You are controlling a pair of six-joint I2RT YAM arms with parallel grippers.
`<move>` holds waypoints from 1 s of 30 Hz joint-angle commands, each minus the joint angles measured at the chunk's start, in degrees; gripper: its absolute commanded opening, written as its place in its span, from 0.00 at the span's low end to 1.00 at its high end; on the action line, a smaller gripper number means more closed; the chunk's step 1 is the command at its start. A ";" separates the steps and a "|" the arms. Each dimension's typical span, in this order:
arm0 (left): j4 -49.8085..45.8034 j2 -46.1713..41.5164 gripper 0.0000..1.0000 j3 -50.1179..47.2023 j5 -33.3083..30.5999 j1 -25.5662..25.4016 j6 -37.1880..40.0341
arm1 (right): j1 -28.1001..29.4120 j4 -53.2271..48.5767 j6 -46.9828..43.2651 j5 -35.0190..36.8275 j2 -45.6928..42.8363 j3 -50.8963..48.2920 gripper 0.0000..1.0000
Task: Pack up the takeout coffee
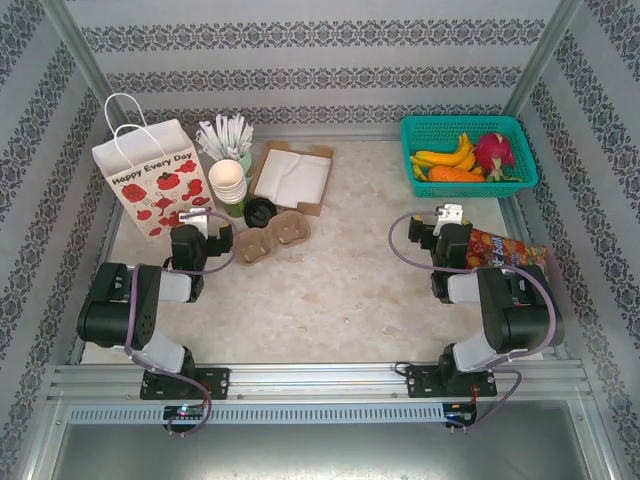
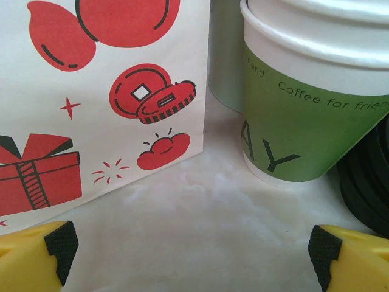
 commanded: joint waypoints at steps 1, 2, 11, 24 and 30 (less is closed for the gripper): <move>0.16 -0.04 1.00 1.21 0.57 0.48 0.95 | -0.11 0.21 -0.32 -0.73 -0.89 0.95 0.98; 0.16 -0.04 1.00 1.21 0.57 0.47 0.94 | -0.09 0.19 -0.35 -0.73 -0.89 0.95 0.98; 0.16 -0.05 1.00 1.20 0.59 0.47 0.95 | -0.07 0.18 -0.28 -0.75 -0.89 1.03 0.98; 0.22 -0.10 1.00 1.13 0.77 0.47 1.01 | -0.26 0.15 -0.26 -1.40 -1.06 0.99 0.98; -14.87 -4.94 1.00 7.11 2.37 -0.03 1.92 | -0.22 -4.93 -1.02 -3.27 -7.49 1.04 0.98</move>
